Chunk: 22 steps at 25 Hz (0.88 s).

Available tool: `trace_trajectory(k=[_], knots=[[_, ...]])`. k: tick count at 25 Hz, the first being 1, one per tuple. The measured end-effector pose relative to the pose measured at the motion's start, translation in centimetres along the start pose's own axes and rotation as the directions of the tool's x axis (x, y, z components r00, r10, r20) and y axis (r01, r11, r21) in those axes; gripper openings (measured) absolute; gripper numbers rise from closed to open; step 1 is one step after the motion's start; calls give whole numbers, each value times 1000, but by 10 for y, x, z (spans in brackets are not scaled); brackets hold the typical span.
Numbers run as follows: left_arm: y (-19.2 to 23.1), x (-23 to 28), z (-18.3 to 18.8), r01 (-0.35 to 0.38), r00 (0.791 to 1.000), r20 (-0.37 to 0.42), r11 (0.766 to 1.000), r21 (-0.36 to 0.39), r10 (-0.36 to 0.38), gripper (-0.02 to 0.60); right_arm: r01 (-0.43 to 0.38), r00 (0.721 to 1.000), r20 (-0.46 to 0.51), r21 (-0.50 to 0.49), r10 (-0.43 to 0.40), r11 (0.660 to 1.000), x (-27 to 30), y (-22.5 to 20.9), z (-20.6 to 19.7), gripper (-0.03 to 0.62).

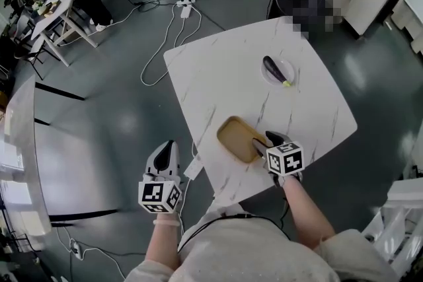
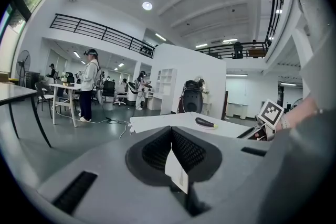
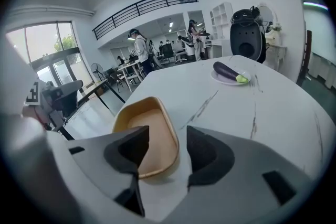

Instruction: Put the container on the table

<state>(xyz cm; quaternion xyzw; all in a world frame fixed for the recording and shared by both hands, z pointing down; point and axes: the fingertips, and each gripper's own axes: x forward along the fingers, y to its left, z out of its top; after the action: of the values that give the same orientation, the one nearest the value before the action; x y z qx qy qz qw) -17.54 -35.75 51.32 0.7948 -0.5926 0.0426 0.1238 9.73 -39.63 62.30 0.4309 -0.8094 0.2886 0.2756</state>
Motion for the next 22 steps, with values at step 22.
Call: trace_trajectory(k=[22], knots=[[-26,8,24,79,995,56,996,41,-81,5,79,933,351,-3,-73,997,-87,-10,47,6]])
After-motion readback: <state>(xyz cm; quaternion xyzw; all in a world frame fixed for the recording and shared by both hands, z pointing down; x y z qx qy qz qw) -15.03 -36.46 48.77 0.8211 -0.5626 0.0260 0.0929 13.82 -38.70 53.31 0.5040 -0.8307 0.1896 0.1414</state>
